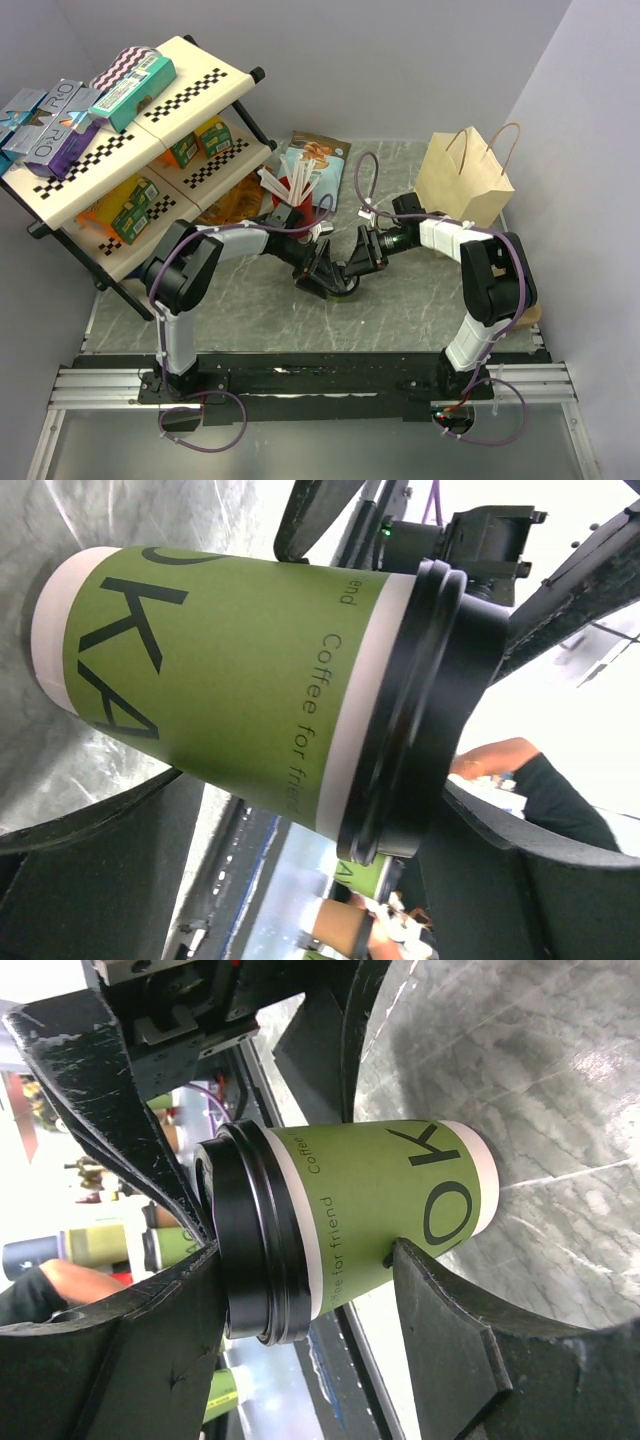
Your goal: Pack the takeout coffee
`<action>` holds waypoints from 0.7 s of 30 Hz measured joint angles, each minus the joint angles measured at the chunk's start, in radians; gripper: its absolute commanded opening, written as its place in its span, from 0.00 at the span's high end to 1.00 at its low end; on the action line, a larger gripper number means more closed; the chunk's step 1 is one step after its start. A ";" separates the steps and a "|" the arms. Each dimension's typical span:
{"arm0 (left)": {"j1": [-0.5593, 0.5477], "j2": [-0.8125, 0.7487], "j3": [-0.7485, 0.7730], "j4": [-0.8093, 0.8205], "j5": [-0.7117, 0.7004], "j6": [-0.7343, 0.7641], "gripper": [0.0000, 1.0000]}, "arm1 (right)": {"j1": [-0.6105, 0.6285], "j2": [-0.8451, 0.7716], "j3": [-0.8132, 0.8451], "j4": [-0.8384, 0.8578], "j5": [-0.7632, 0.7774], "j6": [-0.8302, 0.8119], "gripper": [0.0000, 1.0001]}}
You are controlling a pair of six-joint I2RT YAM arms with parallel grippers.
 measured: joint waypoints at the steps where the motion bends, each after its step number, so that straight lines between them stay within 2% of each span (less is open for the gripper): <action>1: 0.000 -0.003 0.002 -0.001 -0.006 0.008 0.59 | 0.000 0.000 0.006 -0.010 0.002 -0.010 0.30; 3: 0.002 -0.004 0.008 -0.001 -0.011 0.022 0.56 | 0.000 0.000 0.019 -0.029 0.008 -0.031 0.30; 5: 0.007 -0.004 0.017 -0.001 -0.013 0.040 0.43 | 0.000 0.000 0.036 -0.051 0.017 -0.053 0.29; 7: 0.013 -0.002 0.029 -0.001 -0.015 0.063 0.37 | -0.004 0.000 0.054 -0.063 0.028 -0.071 0.27; 11: 0.025 0.006 0.066 -0.002 -0.041 0.130 0.30 | -0.020 0.000 0.092 -0.079 0.053 -0.109 0.24; 13: 0.029 0.018 0.081 0.003 -0.111 0.174 0.26 | -0.026 0.004 0.114 -0.086 0.069 -0.123 0.23; 16: 0.042 0.072 0.097 0.011 -0.214 0.212 0.24 | -0.035 0.026 0.141 -0.095 0.078 -0.126 0.23; 21: 0.055 0.091 0.129 0.006 -0.235 0.232 0.25 | -0.043 0.083 0.157 -0.096 0.088 -0.106 0.23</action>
